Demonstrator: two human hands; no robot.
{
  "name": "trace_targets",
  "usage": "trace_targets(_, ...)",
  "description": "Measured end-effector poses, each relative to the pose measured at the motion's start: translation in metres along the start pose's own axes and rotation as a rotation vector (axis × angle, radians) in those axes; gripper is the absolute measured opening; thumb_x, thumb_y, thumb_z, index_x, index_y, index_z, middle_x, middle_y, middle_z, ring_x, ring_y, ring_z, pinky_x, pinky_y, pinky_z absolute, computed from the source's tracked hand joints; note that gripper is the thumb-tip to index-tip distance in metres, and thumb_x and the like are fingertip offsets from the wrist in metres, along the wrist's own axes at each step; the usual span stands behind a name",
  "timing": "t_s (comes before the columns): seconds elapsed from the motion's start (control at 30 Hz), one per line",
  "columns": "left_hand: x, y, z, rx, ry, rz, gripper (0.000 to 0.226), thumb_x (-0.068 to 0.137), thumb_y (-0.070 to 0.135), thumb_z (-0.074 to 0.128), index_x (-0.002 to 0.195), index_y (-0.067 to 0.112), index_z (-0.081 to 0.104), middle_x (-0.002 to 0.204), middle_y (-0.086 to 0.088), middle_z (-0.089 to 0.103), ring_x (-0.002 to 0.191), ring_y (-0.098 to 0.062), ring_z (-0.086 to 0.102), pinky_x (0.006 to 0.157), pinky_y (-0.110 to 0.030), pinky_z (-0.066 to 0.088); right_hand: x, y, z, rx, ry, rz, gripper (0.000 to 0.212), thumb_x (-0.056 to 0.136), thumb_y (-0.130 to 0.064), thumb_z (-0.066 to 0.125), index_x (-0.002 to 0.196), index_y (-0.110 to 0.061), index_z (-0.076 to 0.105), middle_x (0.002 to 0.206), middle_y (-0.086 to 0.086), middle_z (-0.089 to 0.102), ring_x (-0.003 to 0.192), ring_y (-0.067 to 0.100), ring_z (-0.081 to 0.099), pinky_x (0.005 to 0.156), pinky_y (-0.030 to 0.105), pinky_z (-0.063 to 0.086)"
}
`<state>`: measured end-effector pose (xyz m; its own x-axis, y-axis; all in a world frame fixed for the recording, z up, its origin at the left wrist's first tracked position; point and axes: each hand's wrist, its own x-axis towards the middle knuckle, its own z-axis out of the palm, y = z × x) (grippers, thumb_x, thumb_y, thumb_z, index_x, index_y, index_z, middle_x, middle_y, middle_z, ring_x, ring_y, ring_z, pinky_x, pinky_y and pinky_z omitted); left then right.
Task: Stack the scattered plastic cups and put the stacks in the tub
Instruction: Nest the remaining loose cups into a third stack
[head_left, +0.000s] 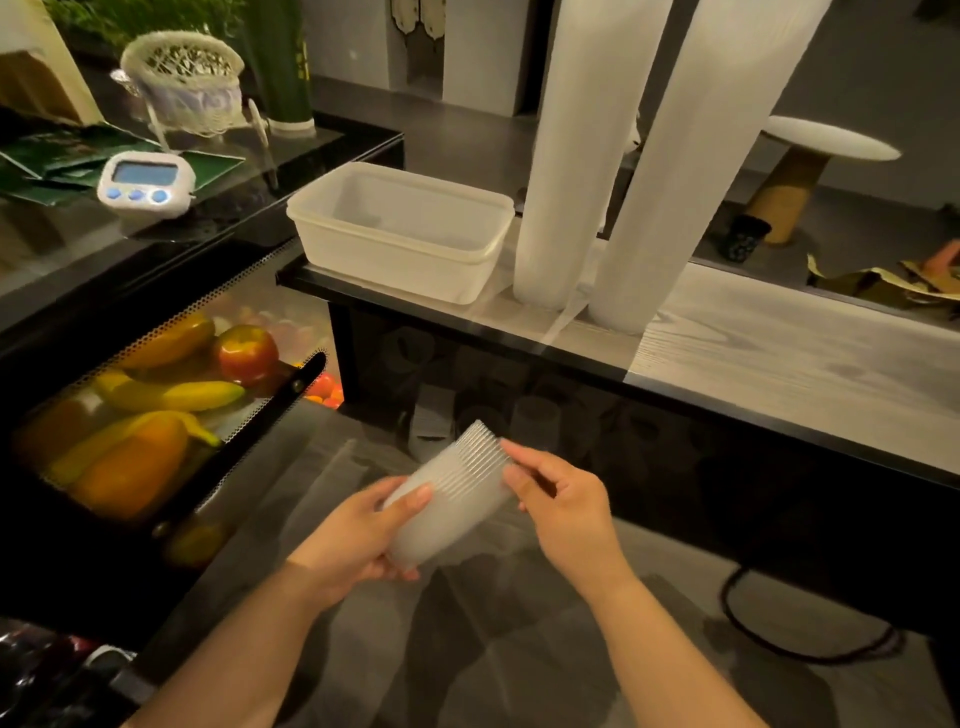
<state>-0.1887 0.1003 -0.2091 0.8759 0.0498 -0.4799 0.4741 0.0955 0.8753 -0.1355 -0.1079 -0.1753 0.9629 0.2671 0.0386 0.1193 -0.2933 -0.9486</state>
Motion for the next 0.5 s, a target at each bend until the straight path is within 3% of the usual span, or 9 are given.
trace_targets(0.13, 0.018, -0.003, 0.003, -0.058, 0.024, -0.033, 0.107, 0.030, 0.076, 0.086, 0.123, 0.030, 0.060, 0.113, -0.011, 0.069, 0.099, -0.034, 0.070, 0.065, -0.041, 0.058, 0.003, 0.006, 0.003, -0.111, -0.230, 0.035, 0.032, 0.100, -0.034, 0.052, 0.124, -0.055, 0.053, 0.108, -0.032, 0.062, 0.079, -0.005, 0.061, 0.073, 0.015, 0.050)
trace_targets(0.2, 0.025, -0.003, 0.001, -0.052, 0.032, -0.043, 0.113, 0.025, 0.078, 0.085, 0.123, 0.029, 0.059, 0.114, -0.011, 0.068, 0.099, -0.033, 0.069, 0.066, -0.040, 0.058, 0.014, 0.013, -0.004, -0.136, -0.250, 0.049, 0.032, 0.100, -0.035, 0.051, 0.125, -0.056, 0.051, 0.114, -0.026, 0.063, 0.073, 0.000, 0.060, 0.073, 0.017, 0.052)
trace_targets(0.27, 0.029, -0.003, -0.001, -0.051, 0.061, -0.036, 0.112, 0.029, 0.078, 0.083, 0.127, 0.030, 0.055, 0.118, -0.009, 0.065, 0.102, -0.032, 0.067, 0.068, -0.039, 0.059, 0.034, 0.029, -0.013, -0.164, -0.007, 0.135, 0.030, 0.097, -0.034, 0.057, 0.120, -0.053, 0.055, 0.121, -0.012, 0.065, 0.080, 0.007, 0.062, 0.080, 0.025, 0.054)
trace_targets(0.33, 0.033, -0.004, -0.006, -0.065, 0.099, -0.032, 0.104, 0.038, 0.077, 0.083, 0.128, 0.033, 0.054, 0.122, -0.007, 0.062, 0.106, -0.031, 0.065, 0.068, -0.038, 0.059, 0.055, 0.046, -0.024, -0.402, 0.201, 0.348, 0.039, 0.094, -0.042, 0.060, 0.131, -0.033, 0.056, 0.129, 0.002, 0.062, 0.104, 0.021, 0.063, 0.090, 0.036, 0.051)
trace_targets(0.43, 0.035, -0.002, -0.009, -0.094, 0.124, -0.035, 0.057, 0.073, 0.057, 0.078, 0.120, 0.033, 0.055, 0.123, -0.006, 0.059, 0.106, -0.028, 0.063, 0.067, -0.039, 0.059, 0.074, 0.071, -0.026, -0.691, 0.086, 0.606, 0.065, 0.087, -0.061, 0.060, 0.127, -0.011, 0.057, 0.125, 0.012, 0.061, 0.116, 0.033, 0.057, 0.089, 0.038, 0.048)
trace_targets(0.5, 0.039, -0.003, -0.011, -0.058, 0.128, -0.062, 0.053, 0.078, 0.048, 0.072, 0.125, 0.030, 0.055, 0.123, -0.006, 0.059, 0.107, -0.028, 0.062, 0.068, -0.040, 0.059, 0.079, 0.083, -0.019, -0.726, 0.039, 0.669, 0.065, 0.084, -0.067, 0.059, 0.119, -0.012, 0.061, 0.120, 0.010, 0.064, 0.116, 0.034, 0.057, 0.086, 0.037, 0.049)
